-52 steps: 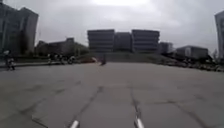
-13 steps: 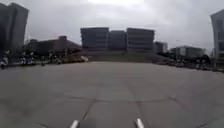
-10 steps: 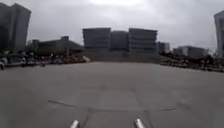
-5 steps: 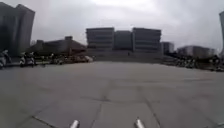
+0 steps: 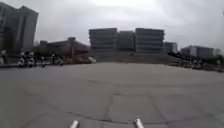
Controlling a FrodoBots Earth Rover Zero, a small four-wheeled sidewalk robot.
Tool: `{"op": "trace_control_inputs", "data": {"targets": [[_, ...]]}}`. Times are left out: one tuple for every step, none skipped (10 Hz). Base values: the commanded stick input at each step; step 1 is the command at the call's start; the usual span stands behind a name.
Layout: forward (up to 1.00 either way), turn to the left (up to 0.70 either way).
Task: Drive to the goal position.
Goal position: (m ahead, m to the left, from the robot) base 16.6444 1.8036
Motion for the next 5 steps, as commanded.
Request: {"op": "trace_control_inputs", "data": {"targets": [[1.00, 0.06], [1.00, 0.06], [1.00, -0.18], [1.00, -0.34], [1.00, -0.34]]}}
